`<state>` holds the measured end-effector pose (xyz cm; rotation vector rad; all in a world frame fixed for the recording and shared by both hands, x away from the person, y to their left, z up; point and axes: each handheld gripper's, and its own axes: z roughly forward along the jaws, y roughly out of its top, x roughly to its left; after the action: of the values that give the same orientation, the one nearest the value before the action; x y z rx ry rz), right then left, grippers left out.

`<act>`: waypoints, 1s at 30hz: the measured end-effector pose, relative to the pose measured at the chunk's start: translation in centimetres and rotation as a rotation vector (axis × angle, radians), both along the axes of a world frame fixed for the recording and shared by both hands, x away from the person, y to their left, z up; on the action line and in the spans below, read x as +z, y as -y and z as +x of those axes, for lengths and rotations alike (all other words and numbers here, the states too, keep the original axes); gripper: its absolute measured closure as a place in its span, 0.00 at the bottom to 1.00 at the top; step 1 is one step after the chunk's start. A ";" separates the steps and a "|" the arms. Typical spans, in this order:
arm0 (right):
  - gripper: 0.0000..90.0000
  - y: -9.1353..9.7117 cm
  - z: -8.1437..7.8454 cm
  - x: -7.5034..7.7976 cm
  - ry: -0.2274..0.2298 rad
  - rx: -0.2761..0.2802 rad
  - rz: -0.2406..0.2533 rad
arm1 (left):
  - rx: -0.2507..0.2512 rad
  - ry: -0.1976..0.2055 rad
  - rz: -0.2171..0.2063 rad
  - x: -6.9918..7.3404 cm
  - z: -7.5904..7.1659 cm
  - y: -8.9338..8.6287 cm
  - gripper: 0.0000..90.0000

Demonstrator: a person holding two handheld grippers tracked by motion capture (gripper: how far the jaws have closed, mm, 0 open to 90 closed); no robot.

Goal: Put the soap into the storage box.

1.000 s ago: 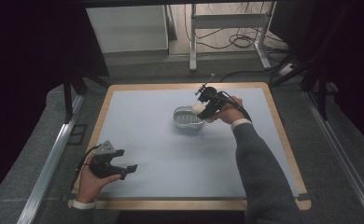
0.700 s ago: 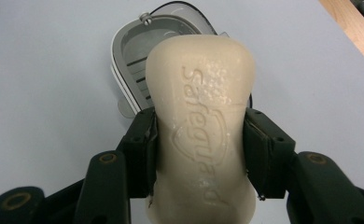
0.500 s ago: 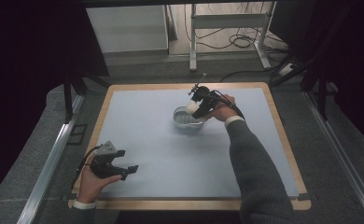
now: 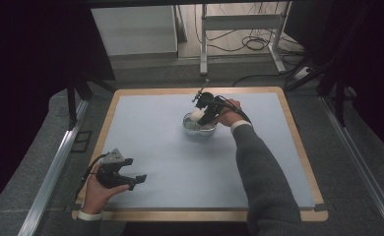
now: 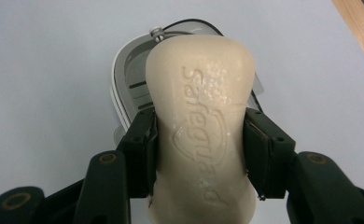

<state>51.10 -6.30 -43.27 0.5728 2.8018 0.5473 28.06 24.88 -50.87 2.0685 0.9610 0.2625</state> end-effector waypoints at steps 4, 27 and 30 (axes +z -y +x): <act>0.54 -0.5 0.2 -0.5 0.005 0.015 -0.016 | 0.002 0.001 -0.002 0.1 0.0 -0.1 0.14; 0.43 -0.2 -0.2 0.0 0.021 -0.033 0.050 | -0.008 -0.001 -0.033 -0.1 0.1 -0.3 0.15; 0.38 0.4 -1.2 0.8 0.029 -0.056 0.141 | -0.010 -0.004 -0.031 -0.2 0.1 -0.2 0.15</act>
<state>49.93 -6.74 -42.43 0.6636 2.7259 0.7394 28.19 25.10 -51.04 2.0457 0.9517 0.2372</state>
